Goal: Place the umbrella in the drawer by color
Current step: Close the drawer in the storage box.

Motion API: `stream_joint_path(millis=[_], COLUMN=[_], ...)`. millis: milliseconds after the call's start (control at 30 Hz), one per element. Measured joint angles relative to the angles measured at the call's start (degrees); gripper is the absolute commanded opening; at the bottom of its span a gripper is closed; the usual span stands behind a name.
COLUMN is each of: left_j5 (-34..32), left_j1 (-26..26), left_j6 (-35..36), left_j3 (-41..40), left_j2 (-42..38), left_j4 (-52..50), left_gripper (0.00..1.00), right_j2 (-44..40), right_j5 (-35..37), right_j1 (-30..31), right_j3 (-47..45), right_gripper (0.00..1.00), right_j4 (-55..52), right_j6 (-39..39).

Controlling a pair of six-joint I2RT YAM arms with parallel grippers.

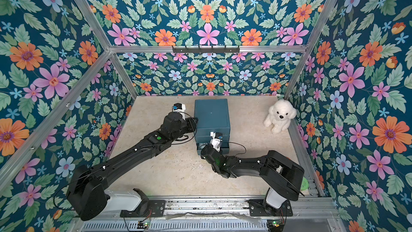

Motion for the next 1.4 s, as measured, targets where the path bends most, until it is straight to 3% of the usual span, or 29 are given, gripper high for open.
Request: stream_joint_path(millis=[133,300,367,467,633,767,933,1233,1400], left_j5=[-0.1,0.1,0.7,1.5,1.6,1.6,0.9,-0.9,-2.2], left_j1=[0.0,0.0,0.0,-0.1,-0.1,-0.2,-0.7,-1.7,-2.3], left_j6=[0.4,1.2,1.9,2.7,3.6,3.6,3.5,3.4,3.9], left_j3=[0.3,0.8,1.1,1.7,2.4,2.3,1.6,0.7,-0.1], left_j2=[0.0,0.1,0.4,0.9,1.6,1.4,0.8,0.5,-0.3], left_j4=[-0.7,-1.4,-1.5,-1.9,-2.8,-2.8,-1.9,-0.7,-0.5], left_gripper=[0.30,0.30,0.30,0.30,0.30,0.30,0.30,0.27,0.26], right_j2=[0.0,-3.5,-7.9,-14.2,-20.2,-17.0,-10.6,-1.3,2.3], right_j5=[-0.5,-3.8,-3.7,-2.3,0.0,0.0,1.1,0.4,-0.4], right_j1=[-0.3,0.0,1.4,3.2,4.0,7.1,7.5,0.8,-0.6], right_j3=[-1.8,-4.5,-6.7,-8.9,-18.5,-23.9,-23.6,-21.8,-20.5], right_gripper=[0.01,0.23,0.39,0.44,0.44,0.41,0.37,0.17,0.13], right_j4=[3.6,5.0,4.7,4.7,7.5,12.1,19.5,30.2,34.9], right_j6=[1.6,0.2,-1.8,-4.1,-3.4,-2.6,-2.5,-4.4,-6.5])
